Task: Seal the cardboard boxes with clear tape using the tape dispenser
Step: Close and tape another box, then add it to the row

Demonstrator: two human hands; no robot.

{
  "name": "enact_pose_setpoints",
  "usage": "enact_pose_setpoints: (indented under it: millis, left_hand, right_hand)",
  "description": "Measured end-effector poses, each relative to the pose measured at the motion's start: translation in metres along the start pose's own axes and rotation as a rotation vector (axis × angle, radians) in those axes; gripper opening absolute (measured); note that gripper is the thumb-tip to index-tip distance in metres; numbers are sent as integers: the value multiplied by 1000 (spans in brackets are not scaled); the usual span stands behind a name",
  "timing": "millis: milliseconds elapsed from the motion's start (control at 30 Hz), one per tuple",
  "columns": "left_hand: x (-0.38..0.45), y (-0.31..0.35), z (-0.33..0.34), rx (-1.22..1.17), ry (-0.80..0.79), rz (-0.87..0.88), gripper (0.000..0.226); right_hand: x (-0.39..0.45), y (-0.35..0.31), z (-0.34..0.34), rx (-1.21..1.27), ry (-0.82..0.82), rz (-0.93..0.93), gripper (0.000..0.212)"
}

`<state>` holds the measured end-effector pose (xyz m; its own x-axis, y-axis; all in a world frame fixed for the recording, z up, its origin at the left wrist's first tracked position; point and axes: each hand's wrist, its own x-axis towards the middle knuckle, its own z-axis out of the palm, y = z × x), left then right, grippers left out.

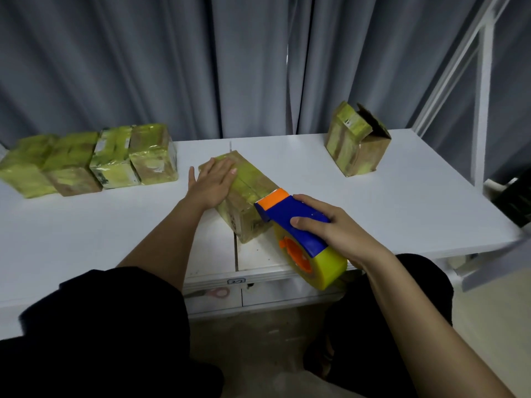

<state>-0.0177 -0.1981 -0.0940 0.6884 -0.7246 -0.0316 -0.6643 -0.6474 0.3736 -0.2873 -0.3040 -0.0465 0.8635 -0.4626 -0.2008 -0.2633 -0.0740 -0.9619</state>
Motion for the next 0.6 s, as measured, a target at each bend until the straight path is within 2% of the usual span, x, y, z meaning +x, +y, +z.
enact_pose_setpoints:
  millis: [267, 600]
  left_hand:
    - [0, 1, 0, -41, 8, 4, 57]
    - [-1, 1, 1, -34, 5, -3, 57]
  right_hand:
    - [-4, -7, -5, 72, 73, -98, 45]
    - [1, 15, 2, 133, 43, -21, 37]
